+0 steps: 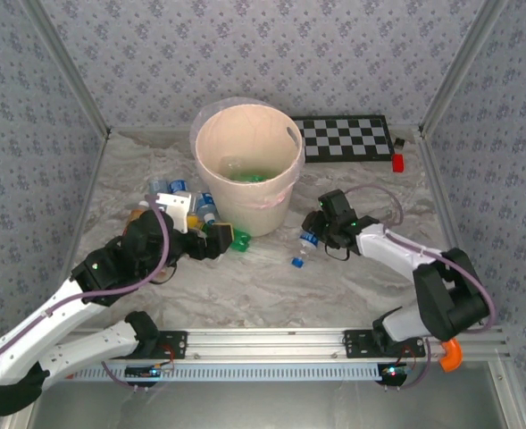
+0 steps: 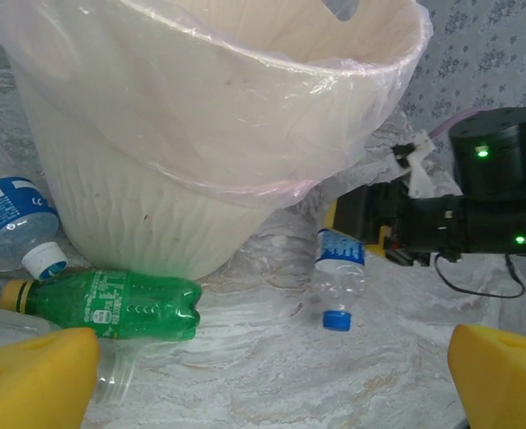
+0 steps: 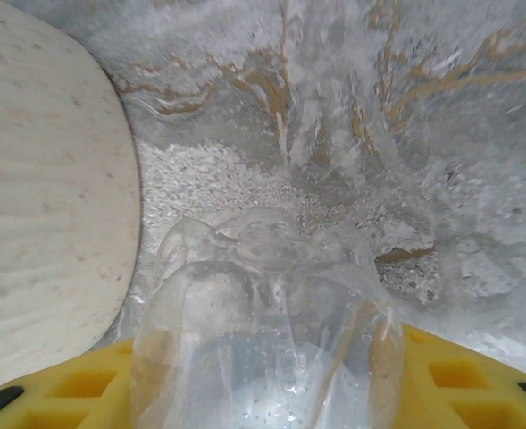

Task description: Put the plastic bottles in the bin

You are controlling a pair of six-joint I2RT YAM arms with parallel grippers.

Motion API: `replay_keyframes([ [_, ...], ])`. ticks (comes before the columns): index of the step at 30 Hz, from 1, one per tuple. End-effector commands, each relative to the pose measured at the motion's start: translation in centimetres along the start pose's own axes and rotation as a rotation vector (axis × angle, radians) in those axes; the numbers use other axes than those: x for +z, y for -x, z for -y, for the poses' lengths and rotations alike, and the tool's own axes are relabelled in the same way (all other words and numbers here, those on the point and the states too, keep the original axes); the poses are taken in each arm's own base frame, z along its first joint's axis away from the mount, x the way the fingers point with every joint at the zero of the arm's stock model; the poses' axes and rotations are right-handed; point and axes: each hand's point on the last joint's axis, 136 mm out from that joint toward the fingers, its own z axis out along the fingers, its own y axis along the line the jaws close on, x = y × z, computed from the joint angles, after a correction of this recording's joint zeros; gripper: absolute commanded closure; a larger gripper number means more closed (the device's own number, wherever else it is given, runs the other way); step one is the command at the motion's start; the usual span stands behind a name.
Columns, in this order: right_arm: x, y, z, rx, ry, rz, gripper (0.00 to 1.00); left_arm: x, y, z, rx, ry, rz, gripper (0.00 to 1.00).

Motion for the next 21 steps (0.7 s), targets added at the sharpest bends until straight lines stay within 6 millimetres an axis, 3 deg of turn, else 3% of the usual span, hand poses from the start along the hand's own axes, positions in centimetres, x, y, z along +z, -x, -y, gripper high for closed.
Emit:
replay_keyframes([
  [1,-3.0,2.4,0.1,-0.042,-0.03,0.092,0.48,-1.3,1.4,-0.1,-0.018,0.01,0.058,0.0],
  [5,-6.5,4.6,-0.4,-0.09,-0.013,0.19,0.48,-1.9,1.9,-1.1,-0.045,0.05,0.102,0.0],
  [11,-13.6,8.8,-2.6,-0.176,0.028,0.402,0.46,-3.1,2.7,-3.0,-0.096,0.121,0.182,0.0],
  [16,-19.0,11.6,-5.7,-0.239,0.094,0.535,0.46,-3.9,2.9,-4.1,-0.125,0.159,0.227,0.0],
  [21,-22.7,13.3,-9.8,-0.303,0.181,0.617,0.47,-4.7,3.2,-4.9,-0.15,0.184,0.264,0.0],
])
